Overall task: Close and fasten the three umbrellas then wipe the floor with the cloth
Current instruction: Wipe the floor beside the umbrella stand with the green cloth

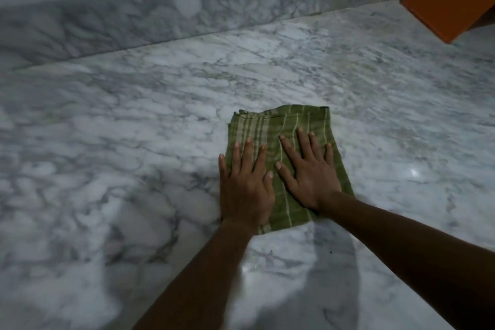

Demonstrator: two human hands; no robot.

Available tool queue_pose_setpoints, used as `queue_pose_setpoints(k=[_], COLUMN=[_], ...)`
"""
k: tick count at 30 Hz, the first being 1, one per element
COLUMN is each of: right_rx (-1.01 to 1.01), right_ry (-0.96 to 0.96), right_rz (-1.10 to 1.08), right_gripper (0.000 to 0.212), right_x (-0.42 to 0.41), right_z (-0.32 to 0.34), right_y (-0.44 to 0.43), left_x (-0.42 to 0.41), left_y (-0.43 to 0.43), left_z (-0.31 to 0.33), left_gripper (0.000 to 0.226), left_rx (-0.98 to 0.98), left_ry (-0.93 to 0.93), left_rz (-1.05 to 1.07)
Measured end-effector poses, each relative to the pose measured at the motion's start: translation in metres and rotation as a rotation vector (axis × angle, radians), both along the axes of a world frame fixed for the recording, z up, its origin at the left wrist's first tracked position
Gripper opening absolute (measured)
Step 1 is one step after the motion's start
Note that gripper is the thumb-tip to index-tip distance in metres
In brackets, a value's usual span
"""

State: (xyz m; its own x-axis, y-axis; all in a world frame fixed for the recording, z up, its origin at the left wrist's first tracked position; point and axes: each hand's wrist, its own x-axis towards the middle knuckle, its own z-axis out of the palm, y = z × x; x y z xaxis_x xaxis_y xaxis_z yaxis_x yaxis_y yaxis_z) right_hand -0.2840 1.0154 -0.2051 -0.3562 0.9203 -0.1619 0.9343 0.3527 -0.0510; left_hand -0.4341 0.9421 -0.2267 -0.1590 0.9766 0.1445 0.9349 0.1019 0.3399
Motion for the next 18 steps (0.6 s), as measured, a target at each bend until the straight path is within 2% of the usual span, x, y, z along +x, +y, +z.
queue_pose_setpoints(k=[9, 14, 18], right_rx=[-0.167, -0.169, -0.145], right_ry=[-0.171, -0.020, 0.017], right_rz=[0.430, 0.534, 0.602], right_gripper=[0.076, 0.076, 0.076], right_x=[-0.185, -0.343, -0.461], right_z=[0.019, 0.006, 0.000], right_y=[-0.130, -0.218, -0.278], left_x=[-0.167, -0.304, -0.411], left_y=[-0.187, -0.290, -0.361], left_z=[0.004, 0.005, 0.000], left_gripper=[0.058, 0.061, 0.061], left_rx=[-0.043, -0.091, -0.137], left_ry=[0.059, 0.109, 0.206], left_rz=[0.227, 0.445, 0.542])
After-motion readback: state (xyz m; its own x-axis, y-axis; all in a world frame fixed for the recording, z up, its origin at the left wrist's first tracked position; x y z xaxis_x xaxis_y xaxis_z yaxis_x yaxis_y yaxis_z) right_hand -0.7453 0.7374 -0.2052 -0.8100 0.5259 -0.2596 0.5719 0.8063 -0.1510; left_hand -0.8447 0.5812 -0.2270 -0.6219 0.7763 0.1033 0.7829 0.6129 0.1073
